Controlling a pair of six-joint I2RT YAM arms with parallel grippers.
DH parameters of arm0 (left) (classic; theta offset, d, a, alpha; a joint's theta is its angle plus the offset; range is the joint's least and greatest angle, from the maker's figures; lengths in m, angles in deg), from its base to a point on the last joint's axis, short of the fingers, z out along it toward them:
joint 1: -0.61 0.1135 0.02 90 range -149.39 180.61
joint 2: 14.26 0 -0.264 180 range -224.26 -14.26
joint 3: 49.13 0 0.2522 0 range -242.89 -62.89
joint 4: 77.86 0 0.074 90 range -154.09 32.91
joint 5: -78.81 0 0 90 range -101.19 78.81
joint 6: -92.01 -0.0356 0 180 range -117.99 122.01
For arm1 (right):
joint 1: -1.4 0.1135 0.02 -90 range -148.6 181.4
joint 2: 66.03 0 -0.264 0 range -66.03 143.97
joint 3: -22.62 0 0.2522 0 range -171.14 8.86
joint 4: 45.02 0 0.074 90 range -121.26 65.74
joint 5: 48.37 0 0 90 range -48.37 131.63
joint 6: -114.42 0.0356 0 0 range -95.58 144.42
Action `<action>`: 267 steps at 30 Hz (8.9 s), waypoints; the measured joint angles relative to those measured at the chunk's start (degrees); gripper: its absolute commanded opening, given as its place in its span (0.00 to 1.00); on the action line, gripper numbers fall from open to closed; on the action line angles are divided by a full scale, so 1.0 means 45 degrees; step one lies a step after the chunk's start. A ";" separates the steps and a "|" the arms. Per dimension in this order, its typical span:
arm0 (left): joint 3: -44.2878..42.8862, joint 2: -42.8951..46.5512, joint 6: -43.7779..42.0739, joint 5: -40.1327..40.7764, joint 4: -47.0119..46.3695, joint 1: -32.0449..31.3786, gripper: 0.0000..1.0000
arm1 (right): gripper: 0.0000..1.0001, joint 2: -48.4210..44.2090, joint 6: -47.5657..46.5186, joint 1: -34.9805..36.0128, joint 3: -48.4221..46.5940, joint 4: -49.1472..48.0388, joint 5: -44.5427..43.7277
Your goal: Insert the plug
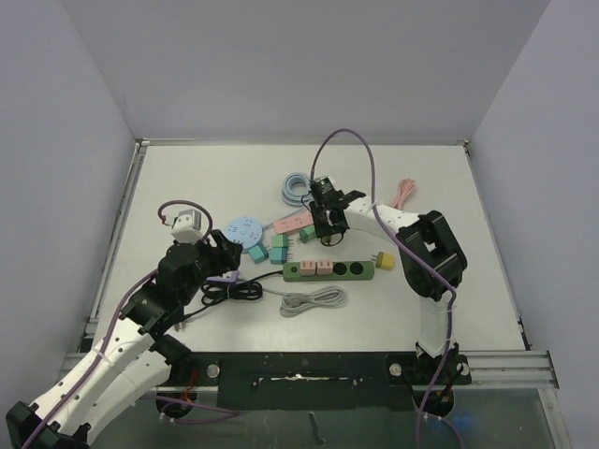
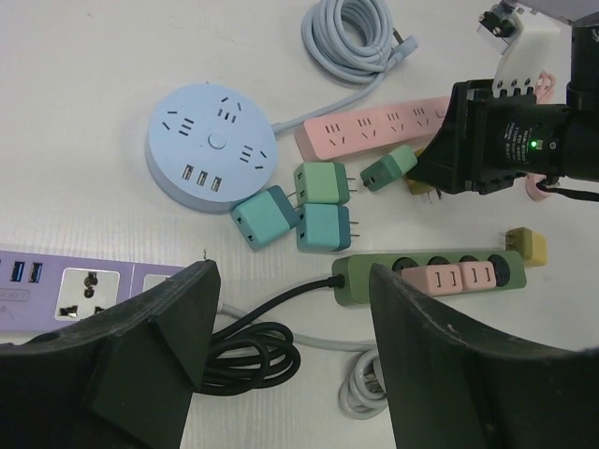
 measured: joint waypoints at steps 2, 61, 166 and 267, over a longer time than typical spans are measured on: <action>0.0000 -0.0068 -0.0005 -0.0034 -0.0039 0.0000 0.64 | 0.10 0.0024 0.0019 -0.0034 -0.0005 -0.0019 0.0078; -0.0267 -0.4036 0.5187 -1.0584 -1.2410 0.0053 0.00 | 0.54 -0.9855 0.5969 0.1010 0.7266 -1.4450 1.0146; -0.0291 0.0452 -0.3293 -0.5634 -0.2166 0.0777 0.69 | 0.00 -0.7038 -1.3862 -0.0685 0.5595 0.1676 0.7087; 0.0233 0.1122 -0.3439 -0.5678 -0.2837 0.0787 0.69 | 0.02 -0.5697 -1.5533 -0.0092 0.5445 0.1758 0.5916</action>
